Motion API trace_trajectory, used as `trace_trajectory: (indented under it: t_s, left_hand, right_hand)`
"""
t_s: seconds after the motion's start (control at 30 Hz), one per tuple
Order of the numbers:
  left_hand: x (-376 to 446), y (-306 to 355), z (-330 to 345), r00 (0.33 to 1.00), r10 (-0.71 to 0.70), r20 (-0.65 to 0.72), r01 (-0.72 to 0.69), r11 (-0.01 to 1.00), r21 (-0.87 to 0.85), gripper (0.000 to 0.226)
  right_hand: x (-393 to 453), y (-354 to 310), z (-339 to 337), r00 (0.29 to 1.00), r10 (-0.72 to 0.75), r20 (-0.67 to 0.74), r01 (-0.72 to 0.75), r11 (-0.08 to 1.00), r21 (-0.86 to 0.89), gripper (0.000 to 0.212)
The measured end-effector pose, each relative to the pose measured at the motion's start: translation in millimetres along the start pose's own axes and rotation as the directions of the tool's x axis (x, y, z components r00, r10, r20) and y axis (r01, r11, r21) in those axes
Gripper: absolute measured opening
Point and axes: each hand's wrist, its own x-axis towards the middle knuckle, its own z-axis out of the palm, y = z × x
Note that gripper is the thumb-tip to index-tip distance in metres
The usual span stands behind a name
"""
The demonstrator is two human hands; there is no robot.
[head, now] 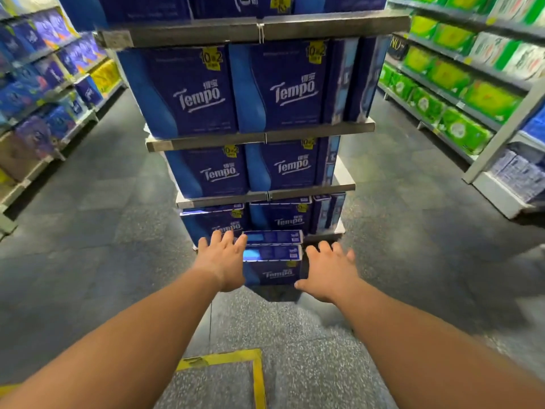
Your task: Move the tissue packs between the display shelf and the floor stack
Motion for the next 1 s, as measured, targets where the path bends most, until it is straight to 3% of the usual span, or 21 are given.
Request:
trace_trajectory:
  t_s: [0.3, 0.6, 0.8, 1.0]
  left_hand:
    - [31.8, 11.0, 9.4, 0.999, -0.033, 0.033, 0.036, 0.997, -0.074, 0.108]
    - [158.8, -22.1, 63.2, 0.997, -0.052, 0.065, 0.06, 0.988, -0.139, 0.114]
    - [282.1, -38.0, 155.0, 0.997, -0.03, 0.069, 0.041, 0.987, -0.152, 0.115]
    - [402.8, -28.9, 302.2, 0.989, -0.008, 0.15, 0.032, 0.987, -0.158, 0.12]
  right_hand:
    - [34.8, 21.5, 17.5, 0.999, -0.019, 0.029, 0.02, 0.999, -0.034, 0.073]
    - [160.0, 19.8, 64.5, 0.997, 0.032, 0.067, -0.032, 0.999, -0.009, 0.082]
    - [284.9, 14.7, 134.8, 0.991, 0.091, 0.096, -0.095, 0.995, 0.039, 0.099]
    - [406.8, 17.7, 276.7, 0.977, 0.054, 0.206, -0.064, 0.997, 0.046, 0.11]
